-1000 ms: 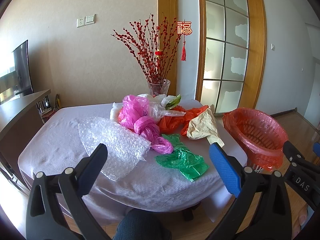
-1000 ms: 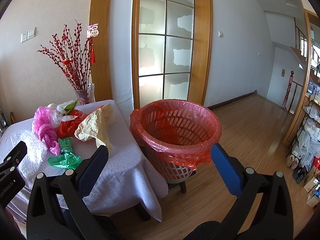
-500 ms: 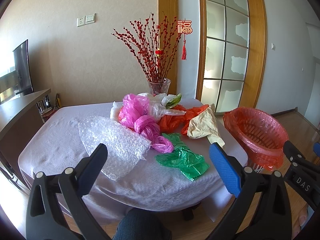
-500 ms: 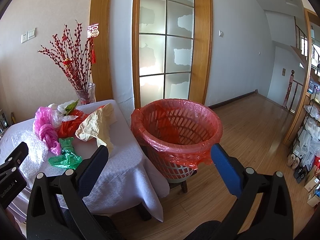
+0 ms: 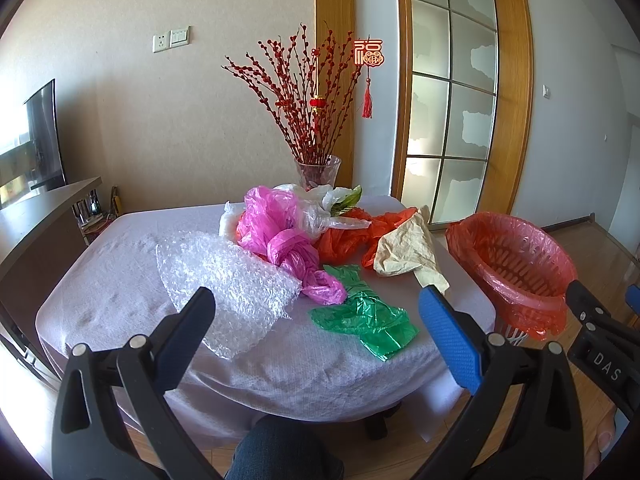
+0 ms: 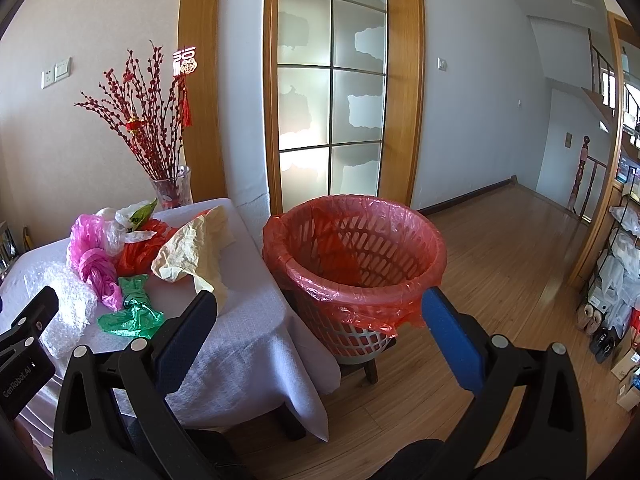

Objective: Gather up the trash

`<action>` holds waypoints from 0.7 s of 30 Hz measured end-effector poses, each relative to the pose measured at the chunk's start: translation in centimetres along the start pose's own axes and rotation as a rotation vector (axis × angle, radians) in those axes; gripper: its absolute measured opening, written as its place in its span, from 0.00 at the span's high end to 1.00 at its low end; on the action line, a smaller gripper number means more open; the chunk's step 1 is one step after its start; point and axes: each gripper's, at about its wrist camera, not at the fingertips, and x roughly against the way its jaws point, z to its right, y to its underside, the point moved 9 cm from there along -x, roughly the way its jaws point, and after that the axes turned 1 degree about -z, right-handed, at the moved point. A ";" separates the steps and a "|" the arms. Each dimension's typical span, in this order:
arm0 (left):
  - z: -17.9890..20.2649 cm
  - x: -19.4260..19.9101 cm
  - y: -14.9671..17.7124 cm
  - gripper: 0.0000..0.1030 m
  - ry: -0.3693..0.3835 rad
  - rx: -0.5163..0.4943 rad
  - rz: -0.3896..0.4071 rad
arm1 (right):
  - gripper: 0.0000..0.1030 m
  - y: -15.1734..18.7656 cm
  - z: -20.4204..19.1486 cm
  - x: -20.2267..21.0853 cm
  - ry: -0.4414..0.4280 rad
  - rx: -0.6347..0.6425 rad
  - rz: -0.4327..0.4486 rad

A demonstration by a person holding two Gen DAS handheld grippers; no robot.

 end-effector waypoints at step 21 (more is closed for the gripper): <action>0.1 0.0 -0.1 0.04 -0.002 0.000 -0.007 | 0.02 0.0 -0.1 0.0 -0.003 -0.004 -0.001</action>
